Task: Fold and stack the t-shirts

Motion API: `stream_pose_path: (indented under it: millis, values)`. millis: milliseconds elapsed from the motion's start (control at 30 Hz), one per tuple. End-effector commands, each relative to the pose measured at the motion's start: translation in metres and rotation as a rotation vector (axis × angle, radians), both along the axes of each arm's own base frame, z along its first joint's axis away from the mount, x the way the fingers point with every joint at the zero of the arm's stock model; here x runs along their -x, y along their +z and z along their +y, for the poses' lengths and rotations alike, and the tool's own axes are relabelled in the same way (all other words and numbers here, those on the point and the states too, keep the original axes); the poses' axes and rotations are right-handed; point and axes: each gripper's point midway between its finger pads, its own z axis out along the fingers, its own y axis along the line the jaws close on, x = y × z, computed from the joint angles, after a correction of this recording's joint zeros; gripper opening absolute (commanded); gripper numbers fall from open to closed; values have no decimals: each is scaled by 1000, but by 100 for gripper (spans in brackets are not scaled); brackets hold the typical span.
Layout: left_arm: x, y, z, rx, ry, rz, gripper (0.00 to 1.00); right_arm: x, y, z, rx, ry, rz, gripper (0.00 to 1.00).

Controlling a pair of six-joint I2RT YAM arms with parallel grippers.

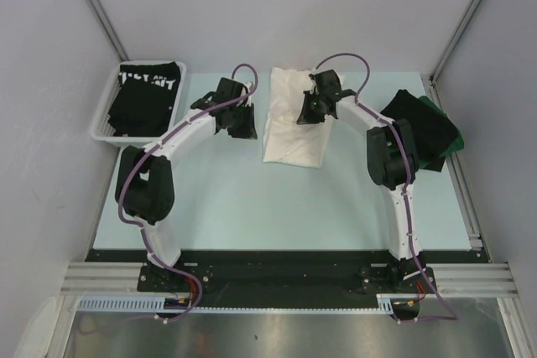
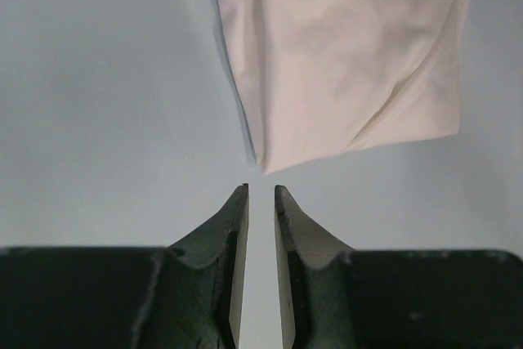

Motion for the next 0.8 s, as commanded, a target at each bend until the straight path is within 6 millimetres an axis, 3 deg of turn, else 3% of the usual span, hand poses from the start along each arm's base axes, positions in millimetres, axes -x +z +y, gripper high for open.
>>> stream_pose_path:
  millis: [0, 367, 567, 767]
  values:
    - [-13, 12, -8, 44, 6, -29, 23, -3, 23, 5, -23, 25, -40, 0]
    - [-16, 11, -12, 60, 5, -19, 23, 8, 51, 12, -71, 26, -60, 0]
    - [-15, 15, -13, 69, 6, -25, 23, 15, 33, 12, -61, 27, -30, 0]
    - [-10, 11, -8, 45, 1, -17, 23, -3, 15, 5, -41, 19, -34, 0]
